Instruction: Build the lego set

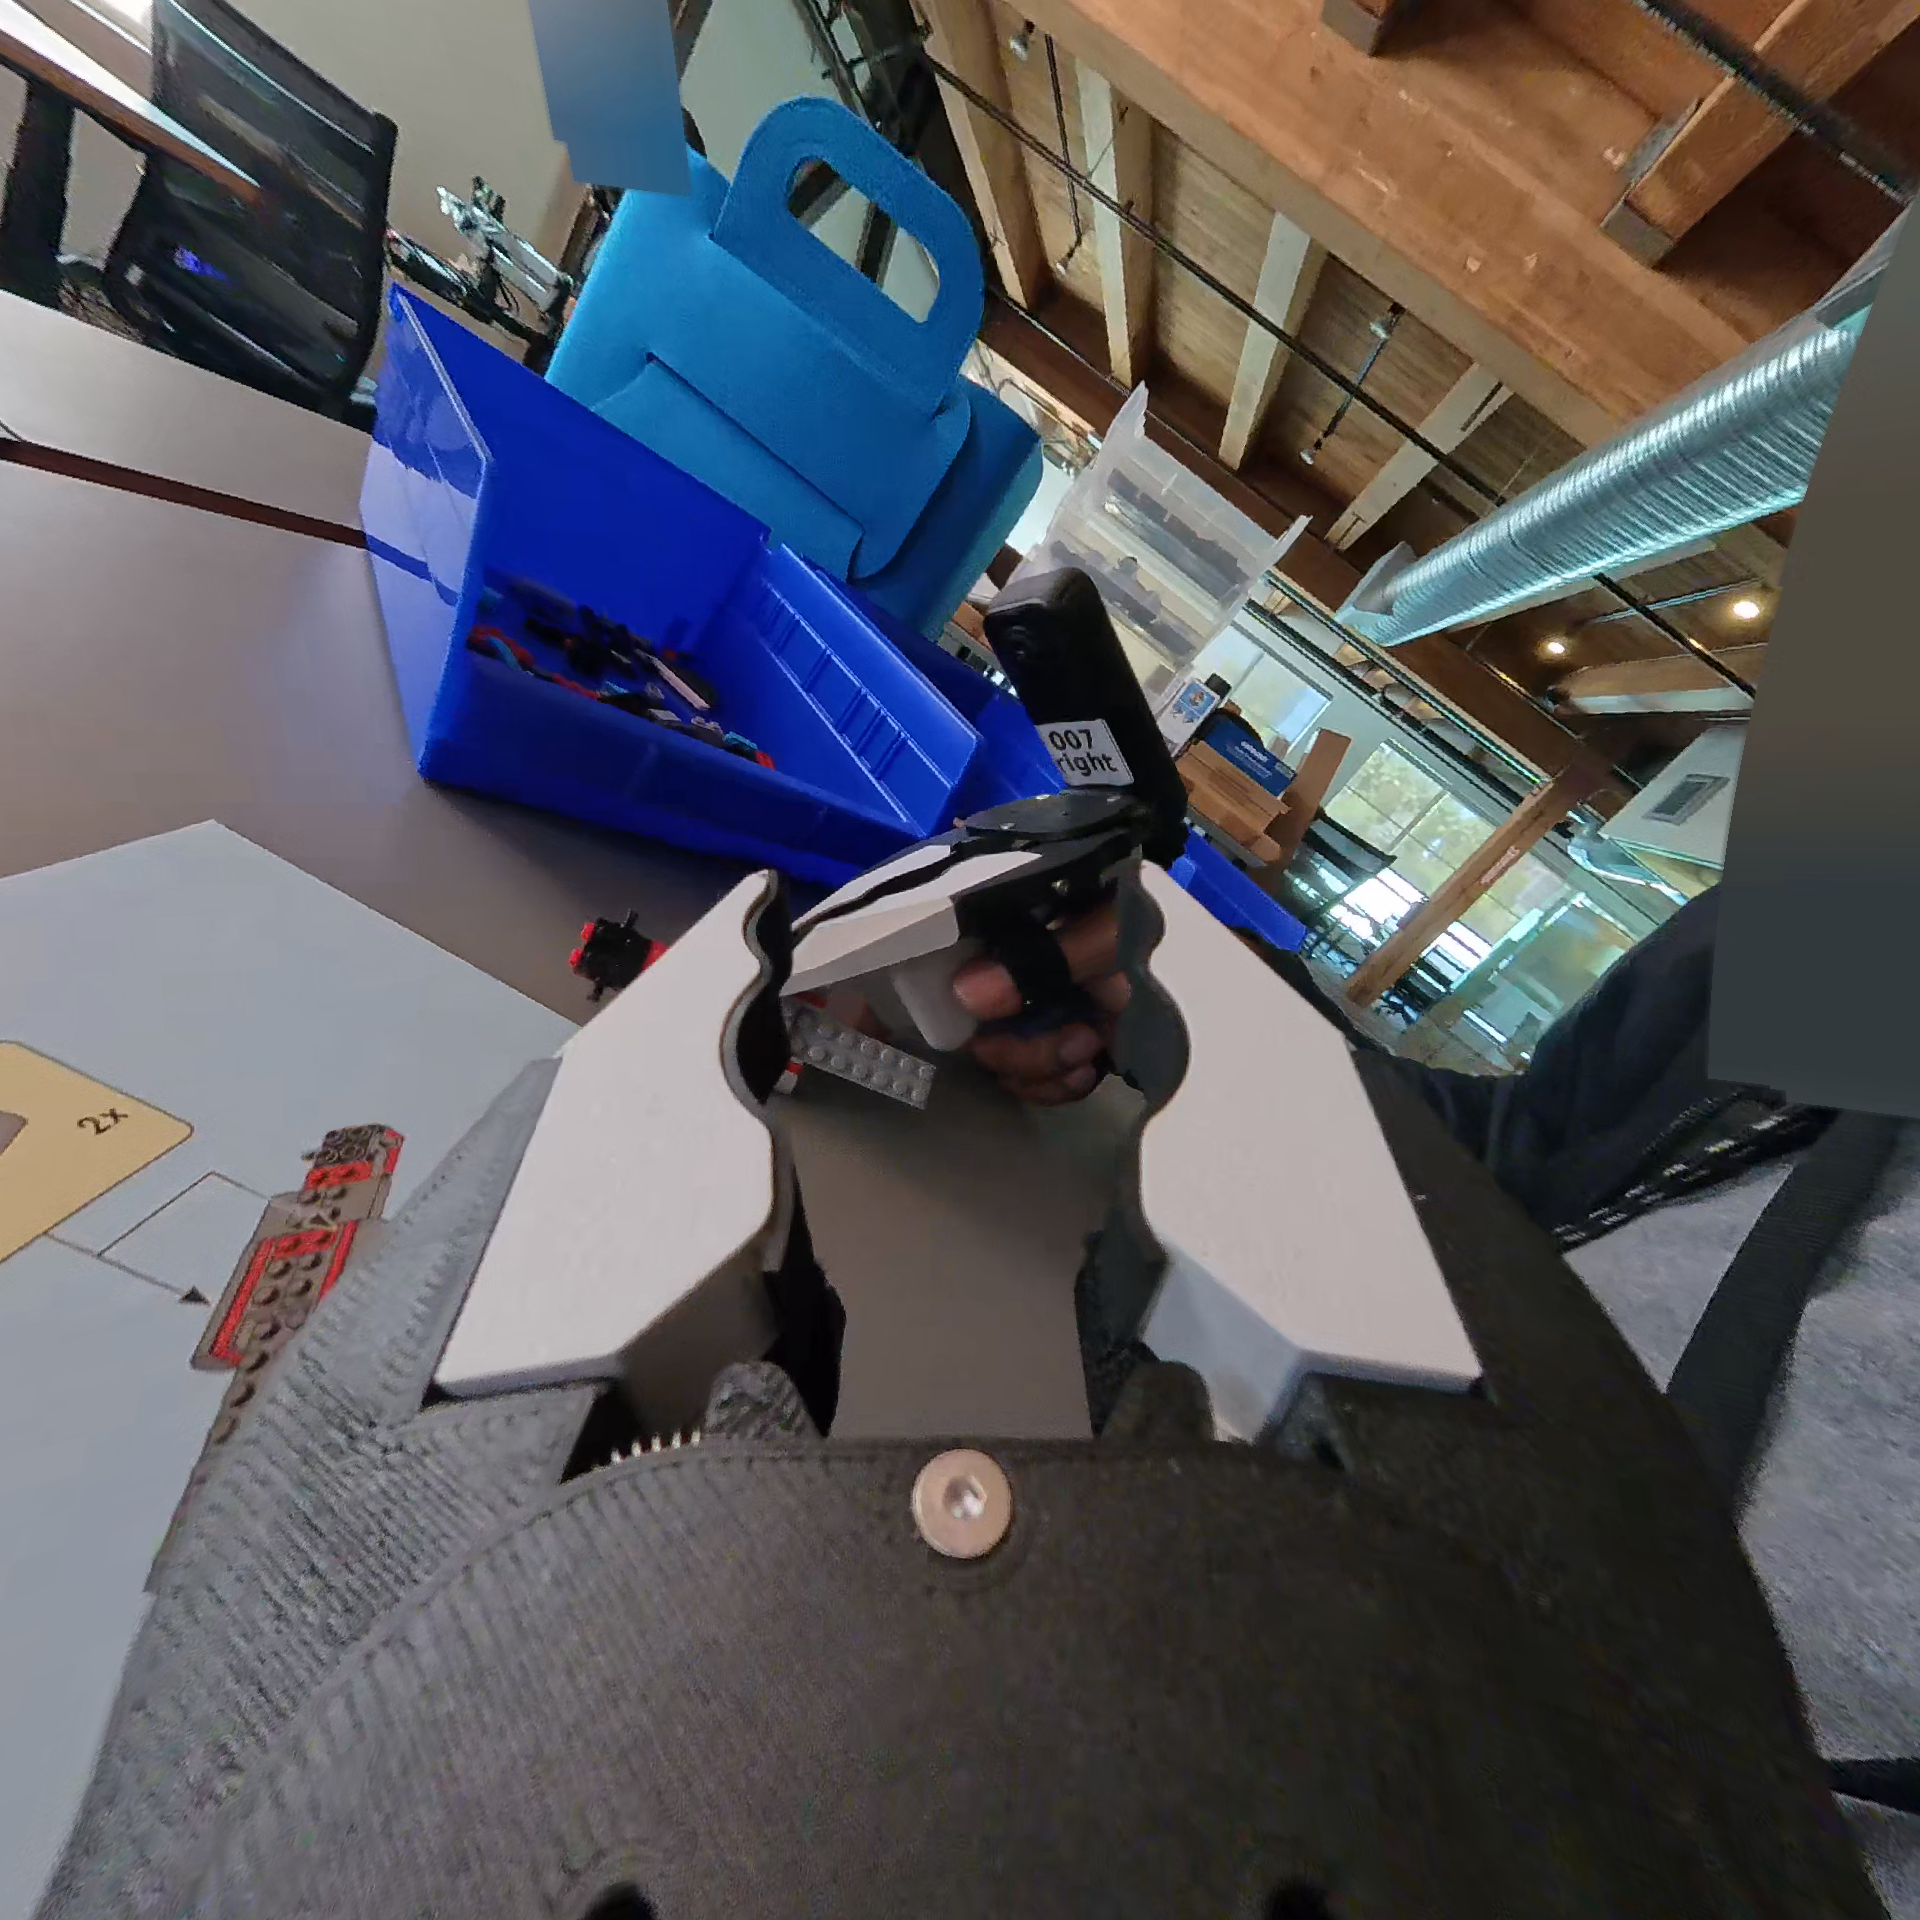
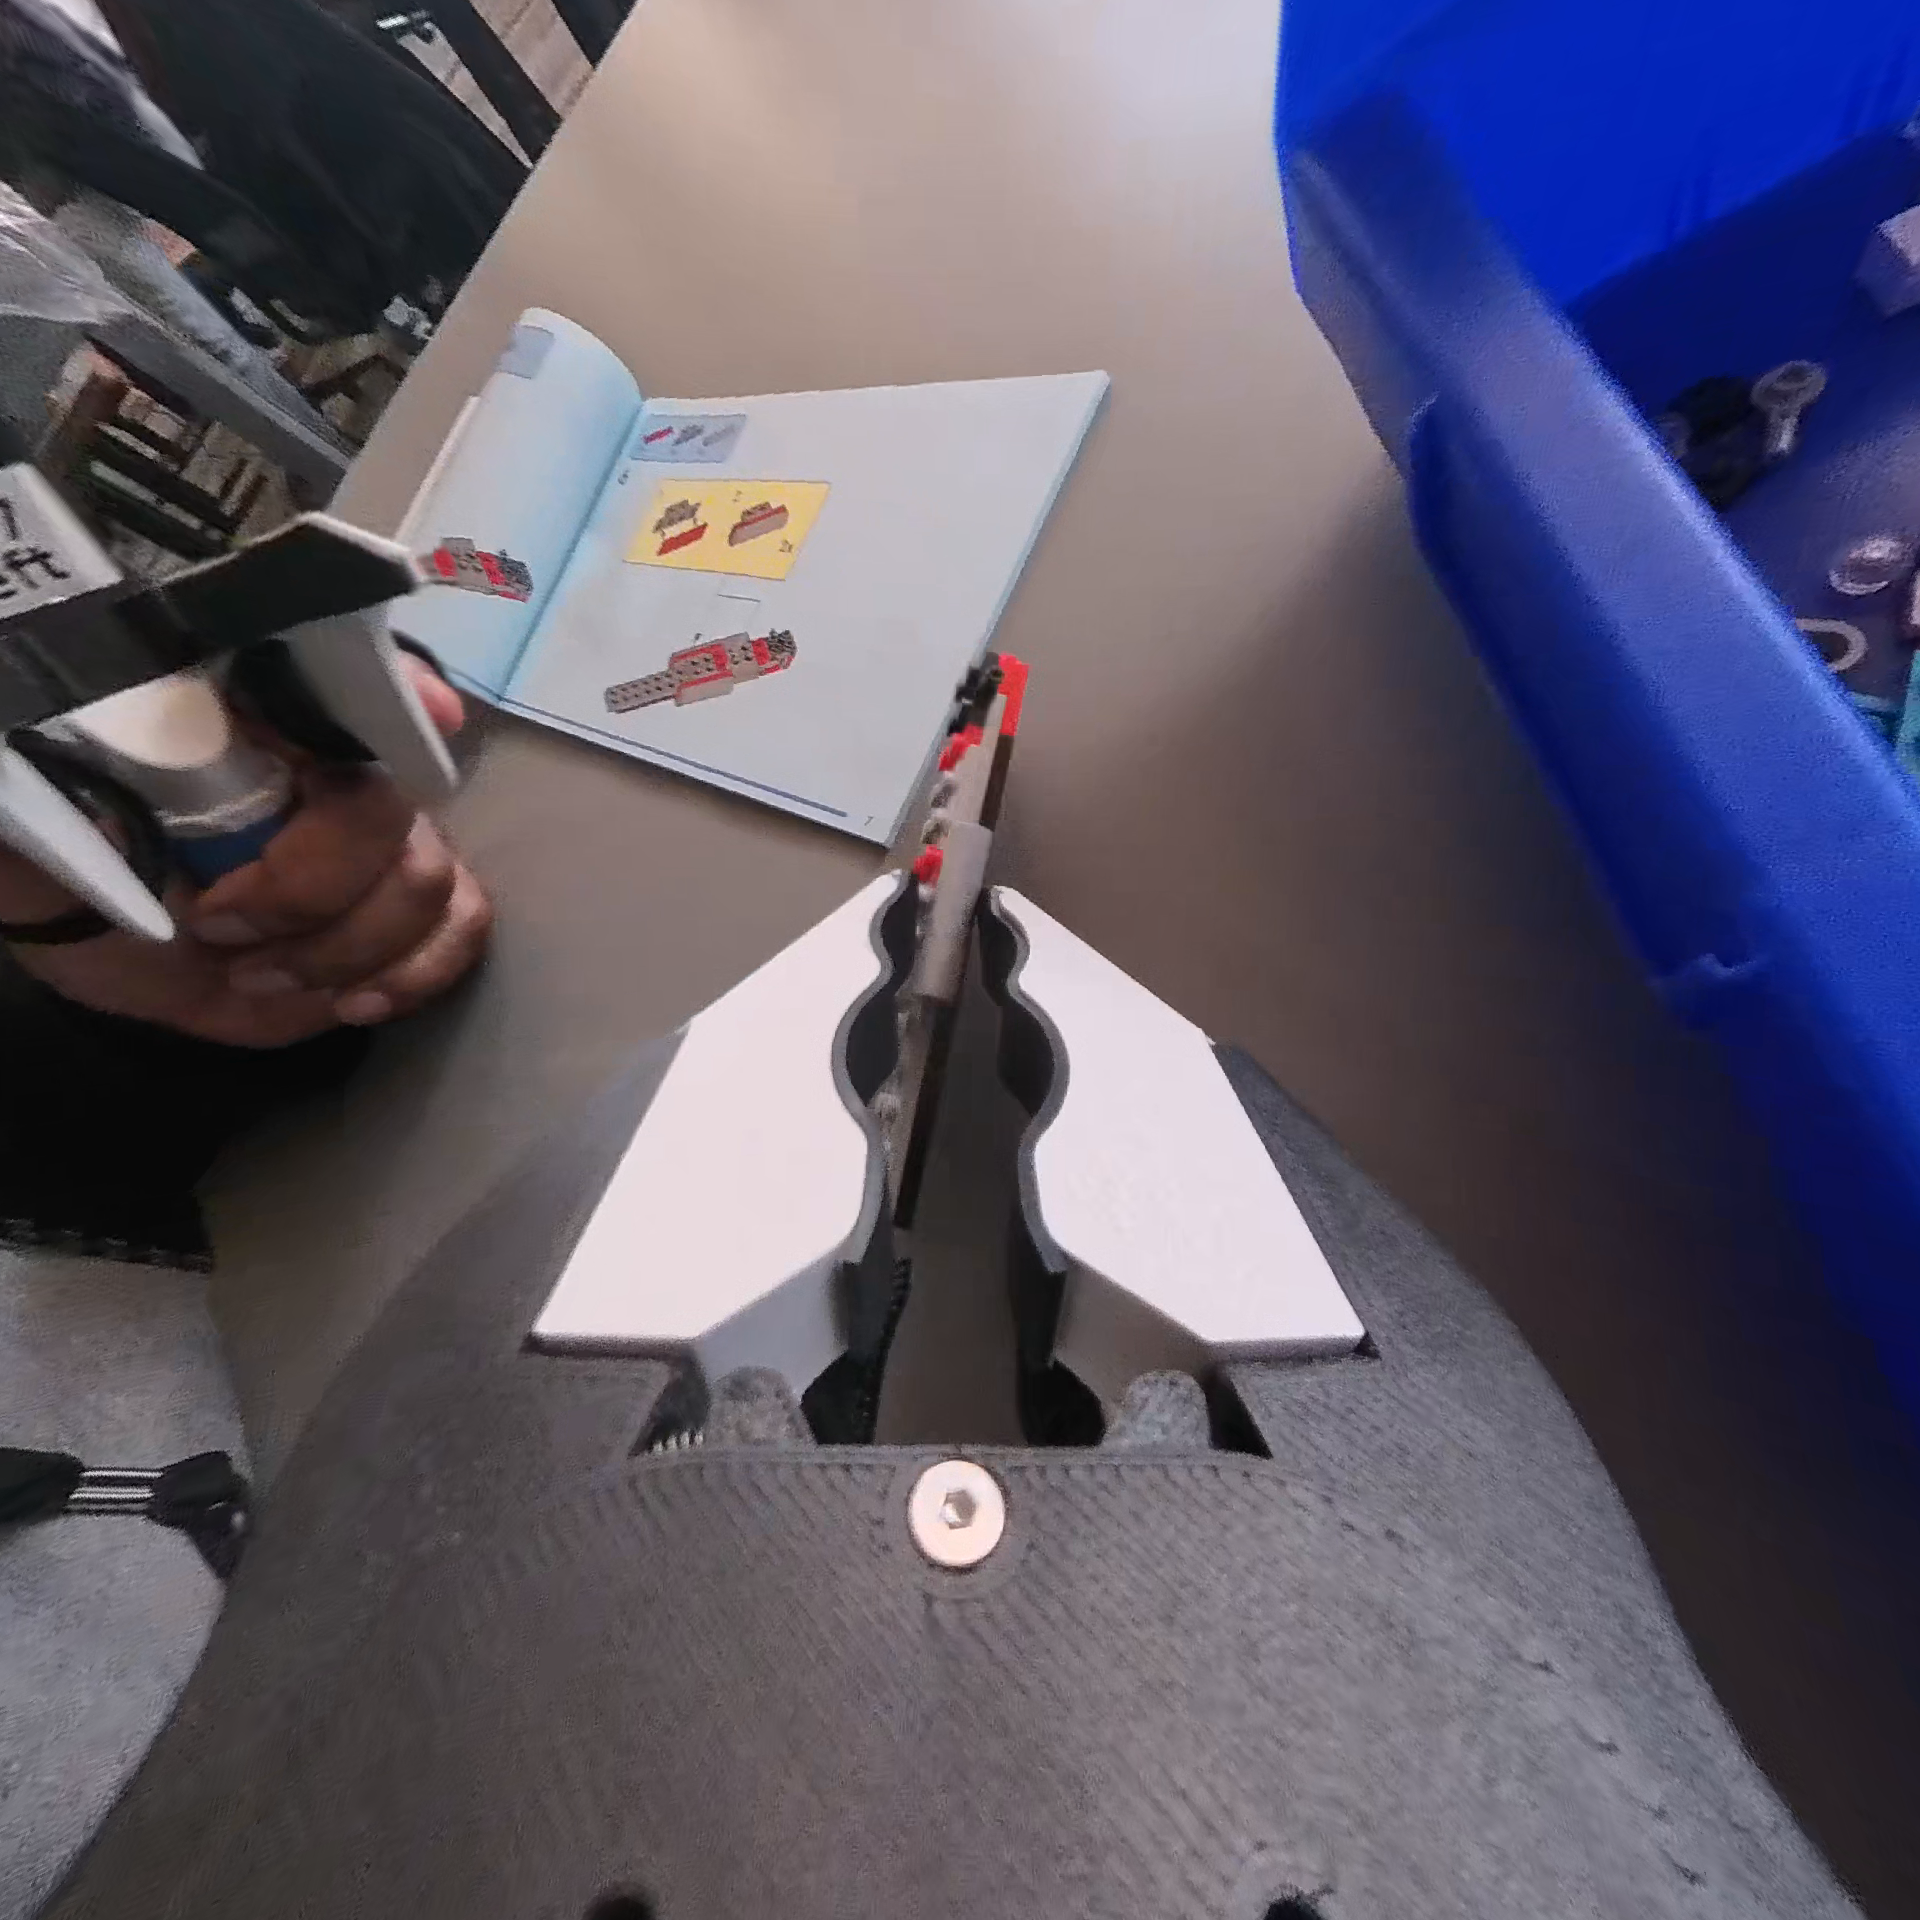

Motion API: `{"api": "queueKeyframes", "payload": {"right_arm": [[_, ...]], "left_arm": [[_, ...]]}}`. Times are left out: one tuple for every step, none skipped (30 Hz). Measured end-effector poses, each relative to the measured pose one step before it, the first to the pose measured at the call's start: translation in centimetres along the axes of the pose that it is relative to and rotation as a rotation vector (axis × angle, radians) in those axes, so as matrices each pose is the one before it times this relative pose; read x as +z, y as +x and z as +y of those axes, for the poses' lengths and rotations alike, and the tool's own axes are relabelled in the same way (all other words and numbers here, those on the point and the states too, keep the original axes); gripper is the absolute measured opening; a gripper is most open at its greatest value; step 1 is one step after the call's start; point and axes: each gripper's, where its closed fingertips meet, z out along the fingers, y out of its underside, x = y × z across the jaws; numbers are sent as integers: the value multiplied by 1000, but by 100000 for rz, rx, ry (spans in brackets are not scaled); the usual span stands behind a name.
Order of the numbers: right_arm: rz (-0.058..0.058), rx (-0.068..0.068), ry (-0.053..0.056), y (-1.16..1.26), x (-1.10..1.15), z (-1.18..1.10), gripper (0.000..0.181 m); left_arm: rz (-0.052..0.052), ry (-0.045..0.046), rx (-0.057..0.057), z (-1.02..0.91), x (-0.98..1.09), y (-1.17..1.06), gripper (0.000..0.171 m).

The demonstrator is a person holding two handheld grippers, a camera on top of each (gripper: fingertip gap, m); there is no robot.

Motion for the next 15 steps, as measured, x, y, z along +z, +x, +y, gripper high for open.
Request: {"api": "queueKeyframes", "payload": {"right_arm": [[1328,-249,-21,113,13,-6,14],[1034,-78,30,68,-7,0,14],[1159,-65,69,97,-23,1,14],[1416,-183,55,118,-25,18,15],[1656,-301,88,139,-36,7,15],[1797,-441,110,149,-49,12,16],[1836,-464,91,153,-41,7,16],[1694,-493,115,135,-24,3,16],[1381,-572,96,76,-23,-1,18],[1074,-477,219,39,-15,-13,20],[884,-314,316,20,-37,-27,23],[784,-190,396,40,-40,-26,26],[475,-95,323,14,-66,-10,28],[70,-93,380,-7,-82,-5,31],[241,1,381,51,-112,0,33]], "left_arm": [[-577,555,949,56,-354,198,62],[-579,684,798,10,-384,182,62],[-431,687,529,-4,-385,153,62],[-338,514,186,-34,-348,84,62],[-77,694,-276,-93,-308,43,62],[73,660,-675,-126,-271,-24,62],[-28,287,-1063,-86,-192,-86,62],[241,110,-1286,-61,-144,-61,62],[260,37,-1046,-35,-102,-44,62],[27,-143,-502,2,-78,-20,61],[-65,-338,190,66,-58,46,61],[-210,-759,614,150,-43,70,61],[-126,-860,822,170,-51,111,61],[-197,-659,712,151,-59,112,61],[-199,-417,540,115,-82,96,61]]}}
